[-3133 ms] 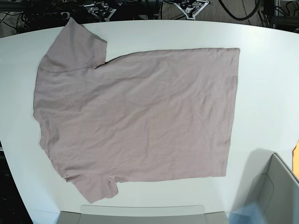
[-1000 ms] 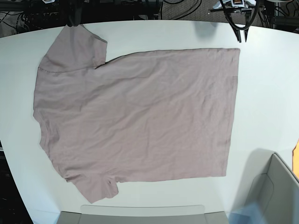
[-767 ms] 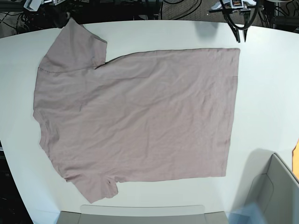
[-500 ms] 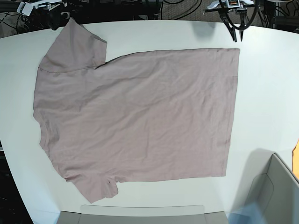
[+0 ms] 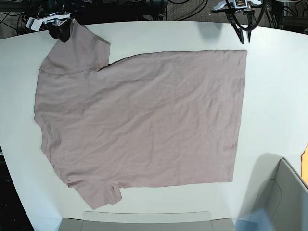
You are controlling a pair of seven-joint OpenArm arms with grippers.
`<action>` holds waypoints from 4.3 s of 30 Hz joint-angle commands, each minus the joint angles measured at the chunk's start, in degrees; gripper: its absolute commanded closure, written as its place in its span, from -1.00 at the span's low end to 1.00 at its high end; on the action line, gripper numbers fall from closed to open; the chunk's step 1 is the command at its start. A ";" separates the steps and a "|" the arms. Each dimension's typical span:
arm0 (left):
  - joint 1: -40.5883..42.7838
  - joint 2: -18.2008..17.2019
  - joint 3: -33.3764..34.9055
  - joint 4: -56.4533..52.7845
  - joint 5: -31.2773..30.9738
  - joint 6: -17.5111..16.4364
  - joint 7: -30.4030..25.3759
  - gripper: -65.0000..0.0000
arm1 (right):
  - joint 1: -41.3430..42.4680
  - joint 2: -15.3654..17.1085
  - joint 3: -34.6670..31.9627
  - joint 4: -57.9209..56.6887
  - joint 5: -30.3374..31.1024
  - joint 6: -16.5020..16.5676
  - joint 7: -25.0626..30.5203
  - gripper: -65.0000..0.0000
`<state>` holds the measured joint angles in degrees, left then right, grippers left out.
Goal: Fold the T-shirt properly
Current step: 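Lower both grippers and grasp the shirt's two hem corners, then lift the hem corners and fold them toward the collar with both grippers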
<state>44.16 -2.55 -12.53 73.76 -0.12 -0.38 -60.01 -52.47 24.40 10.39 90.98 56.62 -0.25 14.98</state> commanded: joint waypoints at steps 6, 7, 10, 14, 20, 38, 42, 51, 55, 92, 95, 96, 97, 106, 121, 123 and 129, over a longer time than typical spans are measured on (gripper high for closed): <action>0.81 -0.05 -0.34 0.66 -0.36 0.34 -1.57 0.62 | 1.52 -0.89 3.54 -1.53 2.32 2.23 -4.74 0.14; 0.63 -0.05 -0.26 0.66 -0.36 0.25 -1.57 0.62 | 2.14 -0.97 3.80 -1.70 2.32 2.76 -5.88 0.14; 0.54 -0.05 -0.26 0.66 -0.36 0.25 -1.57 0.62 | 3.90 -2.73 3.89 -1.53 2.32 3.20 -10.19 0.14; 0.45 -0.05 -0.26 0.66 -0.36 0.34 -1.49 0.62 | 5.30 -5.11 3.45 -1.35 2.32 3.99 -15.29 0.14; 0.45 -0.05 -0.26 0.75 -0.54 0.43 -1.49 0.62 | 5.92 -11.08 3.89 -1.35 2.32 13.66 -19.42 0.14; 0.45 -4.00 1.59 29.50 -29.64 -10.74 56.89 0.17 | 5.83 -9.77 8.99 -1.35 2.15 13.75 -19.60 0.14; -1.92 -4.18 -6.76 29.85 -38.69 -11.18 72.54 0.20 | 5.57 -9.77 8.99 -1.44 2.06 13.75 -19.60 0.14; -12.82 -4.18 -25.40 26.51 -43.09 -22.17 108.76 0.20 | 5.48 -9.68 8.99 -1.70 1.97 13.75 -19.60 0.14; -16.87 -4.18 -27.42 21.06 -43.00 -24.80 112.18 0.20 | 5.57 -9.68 8.99 -1.62 1.97 13.75 -19.60 0.14; -13.26 -4.27 -30.06 19.12 -35.35 -27.62 112.71 1.00 | -3.93 -7.13 12.24 6.73 1.97 14.10 -19.07 1.00; -12.65 -4.27 -31.11 21.58 -35.35 -27.62 112.71 1.00 | -5.16 -7.13 12.24 8.41 1.97 14.10 -19.07 1.00; -11.94 -4.27 -31.11 22.82 -35.35 -27.62 112.71 1.00 | -5.16 -7.22 12.24 8.93 1.97 14.10 -19.07 1.00; -11.41 -4.18 -31.03 24.31 -35.35 -27.62 112.71 1.00 | -5.16 -7.48 12.24 9.37 1.97 14.10 -19.07 1.00; -15.02 -4.09 -31.29 30.20 -35.44 -27.18 116.76 1.00 | -1.91 -6.51 12.24 13.42 1.97 13.66 -19.69 1.00; -25.57 -4.27 -30.85 31.52 -35.35 -19.09 123.44 1.00 | 11.81 -2.47 12.24 15.35 -5.24 6.54 -34.28 1.00; -26.80 -4.27 -30.85 31.52 -35.35 -18.39 123.44 1.00 | 13.92 -2.56 12.24 15.35 -5.94 6.45 -36.48 1.00; -32.16 -6.20 -30.76 31.17 -35.35 -17.77 127.66 1.00 | 20.51 -2.56 12.24 15.35 -8.31 6.36 -43.07 1.00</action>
<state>12.36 -8.14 -43.18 103.96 -34.54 -17.93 68.36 -31.97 21.23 22.17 105.38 47.46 5.72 -29.50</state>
